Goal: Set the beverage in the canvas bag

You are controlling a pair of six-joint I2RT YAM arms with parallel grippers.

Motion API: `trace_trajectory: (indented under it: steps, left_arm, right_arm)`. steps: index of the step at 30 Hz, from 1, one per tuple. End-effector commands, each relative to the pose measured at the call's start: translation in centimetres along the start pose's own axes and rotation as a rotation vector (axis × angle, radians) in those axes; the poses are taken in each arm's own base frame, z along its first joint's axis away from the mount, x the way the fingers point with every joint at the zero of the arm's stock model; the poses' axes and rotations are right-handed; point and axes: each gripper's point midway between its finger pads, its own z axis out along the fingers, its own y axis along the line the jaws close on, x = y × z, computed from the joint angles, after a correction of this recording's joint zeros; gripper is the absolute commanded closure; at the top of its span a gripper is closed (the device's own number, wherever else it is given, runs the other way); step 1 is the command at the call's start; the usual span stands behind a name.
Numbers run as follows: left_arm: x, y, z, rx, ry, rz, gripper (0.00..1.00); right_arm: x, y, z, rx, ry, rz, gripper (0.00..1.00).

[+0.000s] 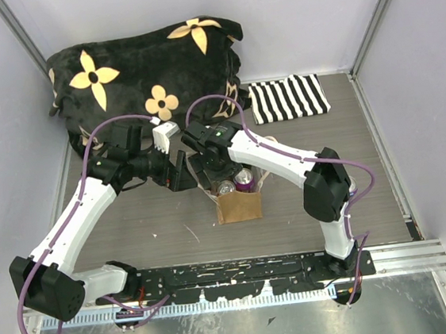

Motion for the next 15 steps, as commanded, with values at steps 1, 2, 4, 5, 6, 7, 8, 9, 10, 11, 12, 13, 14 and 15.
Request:
trace_trajectory:
  steps: [1, 2, 4, 5, 6, 7, 8, 9, 10, 11, 12, 13, 14, 15]
  left_arm:
    - [0.1, -0.4, -0.3, 0.012, -0.01, 0.017, 0.06]
    - [0.1, -0.4, -0.3, 0.012, -0.01, 0.016, 0.06]
    - [0.0, -0.4, -0.3, 0.013, -0.011, 0.017, 0.06]
    - [0.0, -0.4, -0.3, 0.012, -0.012, 0.019, 0.06]
    - [0.0, -0.4, -0.3, 0.01, -0.012, 0.02, 0.06]
    - [-0.1, -0.4, -0.3, 0.008, -0.014, 0.021, 0.06]
    - [-0.2, -0.4, -0.3, 0.007, -0.016, 0.024, 0.06]
    - [-0.3, -0.4, -0.4, 0.007, -0.016, 0.025, 0.06]
    - [-0.2, -0.3, -0.4, 0.006, -0.015, 0.026, 0.06]
    - [-0.3, -0.4, -0.4, 0.005, -0.016, 0.028, 0.07]
    - [-0.3, -0.3, -0.4, 0.005, -0.017, 0.03, 0.07]
    - [-0.4, -0.4, -0.5, 0.004, -0.019, 0.034, 0.07]
    - [-0.5, -0.3, -0.5, 0.001, -0.024, 0.04, 0.07]
    - [-0.8, -0.3, -0.7, -0.003, -0.034, 0.049, 0.07]
  right_arm:
    - [-2.7, 0.4, -4.4, -0.036, -0.134, 0.029, 0.23]
    - [-2.9, 0.3, -4.7, -0.033, -0.142, 0.031, 0.23]
    - [-3.3, 0.1, -5.3, -0.027, -0.158, 0.036, 0.23]
    - [-3.5, 0.1, -5.6, -0.029, -0.169, 0.04, 0.23]
    - [-3.8, -0.1, -6.0, -0.019, -0.185, 0.047, 0.23]
    - [-4.2, -0.4, -6.4, -0.002, -0.205, 0.053, 0.23]
    - [-4.6, -0.6, -6.9, 0.003, -0.224, 0.061, 0.24]
    - [-5.0, -0.8, -7.4, 0.009, -0.243, 0.07, 0.24]
    - [-5.4, -1.1, -8.0, 0.018, -0.267, 0.08, 0.25]
    - [-5.8, -1.3, -8.6, 0.023, -0.289, 0.091, 0.25]
    - [-6.2, -1.7, -9.2, 0.032, -0.31, 0.103, 0.25]
    - [-6.6, -2.1, -9.8, 0.043, -0.332, 0.118, 0.26]
    - [-7.0, -2.6, -10.5, 0.054, -0.355, 0.132, 0.26]
    - [-7.3, -3.5, -11.3, 0.073, -0.376, 0.147, 0.27]
